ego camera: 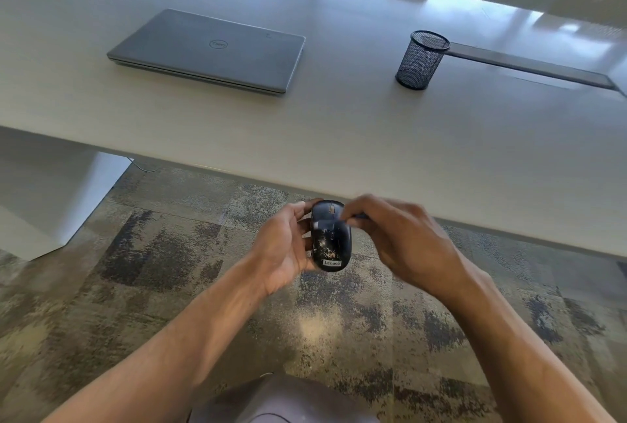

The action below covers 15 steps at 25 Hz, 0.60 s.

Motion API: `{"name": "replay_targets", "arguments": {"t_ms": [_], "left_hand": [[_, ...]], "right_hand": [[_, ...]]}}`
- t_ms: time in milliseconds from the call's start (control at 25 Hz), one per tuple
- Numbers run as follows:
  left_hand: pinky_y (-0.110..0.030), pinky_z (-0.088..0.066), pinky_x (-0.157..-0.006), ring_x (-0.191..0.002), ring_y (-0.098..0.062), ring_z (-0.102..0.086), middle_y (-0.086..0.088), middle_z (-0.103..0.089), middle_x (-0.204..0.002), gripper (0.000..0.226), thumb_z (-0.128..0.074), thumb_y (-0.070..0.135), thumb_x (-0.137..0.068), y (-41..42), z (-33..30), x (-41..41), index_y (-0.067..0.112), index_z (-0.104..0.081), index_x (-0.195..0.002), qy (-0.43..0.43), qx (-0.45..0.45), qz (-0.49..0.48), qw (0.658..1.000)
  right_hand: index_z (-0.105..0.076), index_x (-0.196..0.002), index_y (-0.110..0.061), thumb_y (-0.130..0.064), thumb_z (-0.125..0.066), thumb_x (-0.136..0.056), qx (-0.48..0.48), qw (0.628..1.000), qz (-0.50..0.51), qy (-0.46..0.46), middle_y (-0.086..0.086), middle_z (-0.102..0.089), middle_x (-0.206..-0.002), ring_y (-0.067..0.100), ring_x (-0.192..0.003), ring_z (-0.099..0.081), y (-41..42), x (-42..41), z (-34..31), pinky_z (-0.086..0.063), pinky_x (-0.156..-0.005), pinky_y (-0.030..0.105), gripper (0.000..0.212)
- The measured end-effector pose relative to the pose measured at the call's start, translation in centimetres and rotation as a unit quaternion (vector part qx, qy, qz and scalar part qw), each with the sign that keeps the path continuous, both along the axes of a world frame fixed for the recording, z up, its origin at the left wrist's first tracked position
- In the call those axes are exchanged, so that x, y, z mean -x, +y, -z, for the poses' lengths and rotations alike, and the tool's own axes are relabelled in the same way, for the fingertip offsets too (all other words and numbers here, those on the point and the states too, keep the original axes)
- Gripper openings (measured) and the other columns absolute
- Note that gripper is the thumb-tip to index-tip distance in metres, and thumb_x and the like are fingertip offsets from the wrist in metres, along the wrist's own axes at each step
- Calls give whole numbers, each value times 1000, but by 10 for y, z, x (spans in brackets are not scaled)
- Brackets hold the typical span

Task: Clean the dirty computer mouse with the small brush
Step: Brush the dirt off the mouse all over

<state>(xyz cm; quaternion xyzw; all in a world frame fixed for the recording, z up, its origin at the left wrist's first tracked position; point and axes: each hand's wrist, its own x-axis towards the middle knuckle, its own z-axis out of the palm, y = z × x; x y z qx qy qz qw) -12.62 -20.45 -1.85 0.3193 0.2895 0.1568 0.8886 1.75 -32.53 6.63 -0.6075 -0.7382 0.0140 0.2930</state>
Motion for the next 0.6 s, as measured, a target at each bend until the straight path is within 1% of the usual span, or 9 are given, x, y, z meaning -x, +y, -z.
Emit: {"name": "replay_targets", "arguments": {"t_ms": [40, 120, 200, 280, 320, 360, 440, 520, 600], "left_hand": [[-58, -55, -81, -96, -28, -67, -11, -73, -101, 44, -27, 37, -105, 0, -1, -1, 17, -65, -113, 3, -1, 0, 1000], [-60, -54, -85, -99, -29, -65, -12, -71, -104, 44, -28, 37, -105, 1, -3, -3, 17, -66, -114, 5, -4, -3, 1000], [-61, -52, -88, -96, -27, -66, -11, -73, -101, 49, -27, 37, -105, 3, -4, -4, 20, -73, -106, 2, -12, 2, 1000], [-62, -51, -90, -95, -26, -66, -11, -73, -103, 50, -28, 37, -105, 4, -3, -2, 19, -74, -106, 4, -13, 1, 1000], [-62, -50, -91, -96, -26, -65, -12, -72, -105, 48, -28, 37, -105, 5, -3, -1, 17, -72, -109, 7, -11, -1, 1000], [-60, -51, -90, -96, -27, -65, -13, -72, -106, 47, -29, 37, -104, 5, -3, 0, 17, -71, -110, 7, -13, 0, 1000], [-57, -55, -85, -93, -26, -68, -12, -73, -103, 47, -29, 37, -104, 5, -3, -1, 18, -73, -105, 0, -16, 10, 1000], [-55, -57, -80, -92, -25, -69, -10, -75, -100, 46, -30, 36, -104, 5, -4, -1, 20, -73, -104, 1, -19, 14, 1000], [-55, -57, -80, -94, -26, -69, -9, -75, -99, 44, -30, 36, -104, 6, -6, -2, 19, -71, -107, 6, -26, 15, 1000]], "right_hand": [[-63, -105, -9, -13, -54, -100, -21, 1000, 9, -5, 2, -72, -81, 0, -56, -52, 4, -4, 0, -46, -55, 11, 11], [-68, -101, -1, 3, -67, -93, -37, 999, 21, -27, 8, -75, -84, 16, -63, -66, 8, -7, 1, -59, -56, 30, 9], [-68, -100, -1, 10, -73, -87, -22, 999, 13, -47, 10, -75, -85, 22, -65, -70, 5, 0, 7, -62, -56, 38, 18], [-64, -103, -7, 11, -75, -85, 2, 999, -1, -41, 9, -75, -85, 22, -65, -68, -5, 5, 11, -61, -57, 36, 28], [-60, -105, -11, 10, -74, -86, 6, 999, -8, -38, 7, -74, -86, 20, -66, -67, -10, 8, 11, -59, -59, 30, 32], [-58, -106, -13, 7, -71, -88, -6, 999, -11, -30, 6, -75, -86, 16, -67, -66, -13, 8, 10, -55, -62, 23, 30], [-63, -106, -9, -6, -61, -95, -48, 999, 0, -15, 5, -75, -87, 10, -66, -63, -15, 4, 4, -50, -63, 18, 12], [-69, -101, -2, -12, -57, -97, -80, 996, 35, -7, 7, -76, -88, 14, -67, -67, -13, -1, 0, -56, -61, 25, 17], [-71, -99, 1, -5, -64, -95, -73, 996, 58, -16, 9, -76, -86, 17, -67, -69, -14, 0, 3, -61, -59, 34, 9]]}}
